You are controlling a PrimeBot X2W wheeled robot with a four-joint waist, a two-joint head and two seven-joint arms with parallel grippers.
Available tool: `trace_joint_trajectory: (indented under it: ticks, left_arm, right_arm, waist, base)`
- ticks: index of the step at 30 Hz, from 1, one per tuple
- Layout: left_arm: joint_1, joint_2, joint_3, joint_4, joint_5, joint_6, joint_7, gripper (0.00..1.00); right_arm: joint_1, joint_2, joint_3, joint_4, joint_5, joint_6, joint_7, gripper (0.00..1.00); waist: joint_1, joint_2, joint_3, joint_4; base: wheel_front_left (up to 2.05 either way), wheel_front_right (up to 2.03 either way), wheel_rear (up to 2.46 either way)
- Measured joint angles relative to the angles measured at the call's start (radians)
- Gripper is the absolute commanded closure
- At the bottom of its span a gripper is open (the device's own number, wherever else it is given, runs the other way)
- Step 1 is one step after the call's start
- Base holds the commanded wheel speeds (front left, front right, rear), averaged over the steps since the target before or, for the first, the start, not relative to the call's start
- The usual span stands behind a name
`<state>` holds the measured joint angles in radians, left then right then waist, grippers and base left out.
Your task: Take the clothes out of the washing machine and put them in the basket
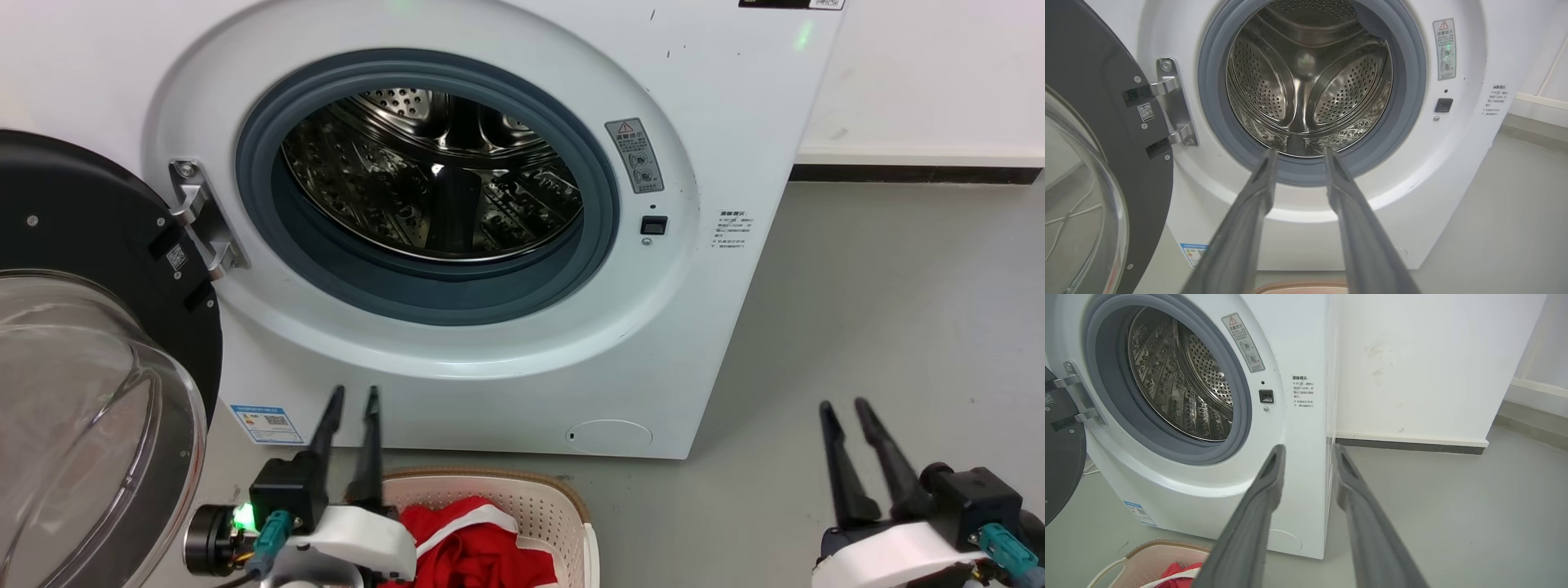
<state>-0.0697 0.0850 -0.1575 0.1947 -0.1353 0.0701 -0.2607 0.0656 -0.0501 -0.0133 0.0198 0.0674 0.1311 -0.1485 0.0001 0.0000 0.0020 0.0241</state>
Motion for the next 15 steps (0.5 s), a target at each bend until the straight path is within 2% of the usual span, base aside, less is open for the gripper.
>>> trace_joint_trajectory:
  ticks: [15]
  left_arm:
    - [0.005,-0.005,0.051,0.017,-0.286,-0.036,0.076,1.00]
  right_arm:
    - [-0.008,-0.008,0.001,0.044,0.315,0.000,0.035,1.00]
  waist:
    - [0.0000,0.0000,0.000,-0.003]
  base:
    - [0.00,0.00,0.00]
